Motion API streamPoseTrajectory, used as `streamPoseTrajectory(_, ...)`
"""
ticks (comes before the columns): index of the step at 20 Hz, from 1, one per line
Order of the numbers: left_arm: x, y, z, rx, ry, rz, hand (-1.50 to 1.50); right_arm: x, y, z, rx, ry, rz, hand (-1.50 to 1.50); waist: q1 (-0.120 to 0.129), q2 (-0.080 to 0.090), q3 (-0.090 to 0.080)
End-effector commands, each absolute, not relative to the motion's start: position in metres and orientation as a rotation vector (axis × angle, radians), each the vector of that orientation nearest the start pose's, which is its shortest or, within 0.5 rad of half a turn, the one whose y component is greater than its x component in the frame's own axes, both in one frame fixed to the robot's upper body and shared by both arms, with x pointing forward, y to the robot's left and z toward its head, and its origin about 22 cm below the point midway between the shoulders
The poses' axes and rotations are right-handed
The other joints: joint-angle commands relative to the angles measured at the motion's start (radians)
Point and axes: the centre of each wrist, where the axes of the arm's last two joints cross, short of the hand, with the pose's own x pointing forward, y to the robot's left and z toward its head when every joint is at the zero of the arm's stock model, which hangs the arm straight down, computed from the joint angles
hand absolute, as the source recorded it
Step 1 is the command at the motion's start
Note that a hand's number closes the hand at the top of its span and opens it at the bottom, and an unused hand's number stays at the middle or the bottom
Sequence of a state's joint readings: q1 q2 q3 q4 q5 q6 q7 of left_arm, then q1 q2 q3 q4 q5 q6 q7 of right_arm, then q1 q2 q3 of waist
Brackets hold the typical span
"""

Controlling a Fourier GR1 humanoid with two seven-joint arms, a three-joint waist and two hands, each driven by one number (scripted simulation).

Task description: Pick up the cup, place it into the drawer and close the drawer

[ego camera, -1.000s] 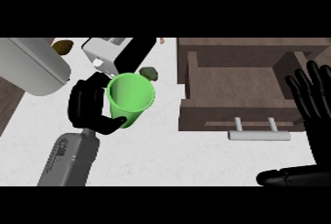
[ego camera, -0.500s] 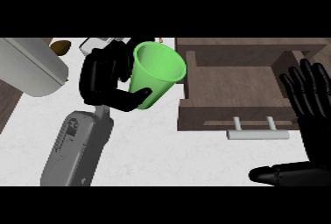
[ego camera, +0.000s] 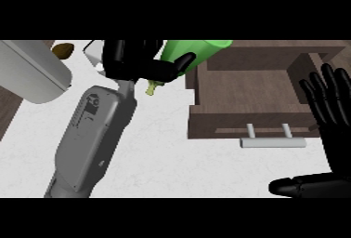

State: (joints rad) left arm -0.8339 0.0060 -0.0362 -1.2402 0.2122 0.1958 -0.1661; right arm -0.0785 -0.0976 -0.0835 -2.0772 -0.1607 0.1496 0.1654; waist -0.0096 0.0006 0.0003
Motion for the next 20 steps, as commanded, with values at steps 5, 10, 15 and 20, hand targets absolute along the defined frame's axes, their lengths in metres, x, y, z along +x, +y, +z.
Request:
streamPoseTrajectory(5,0.402,0.071,0.171,-0.274,-2.041,-0.105,1.50,0.237,-0.248,0.128,0.123,-1.981,0.151,-1.50,-0.002,0.002,0.000)
streamPoseTrajectory(10,0.413,0.048,0.163,-0.235,-2.013,-0.086,1.50,0.223,-0.250,0.132,0.141,-1.996,0.119,-1.50,-0.017,0.004,0.000)
streamPoseTrajectory(15,0.419,0.028,0.167,-0.193,-1.990,-0.119,1.50,0.232,-0.245,0.134,0.149,-1.999,0.149,-1.50,-0.032,0.007,0.000)
streamPoseTrajectory(20,0.431,0.031,0.155,-0.175,-1.942,-0.122,1.50,0.228,-0.259,0.130,0.141,-1.992,0.153,-1.50,-0.034,0.008,0.000)
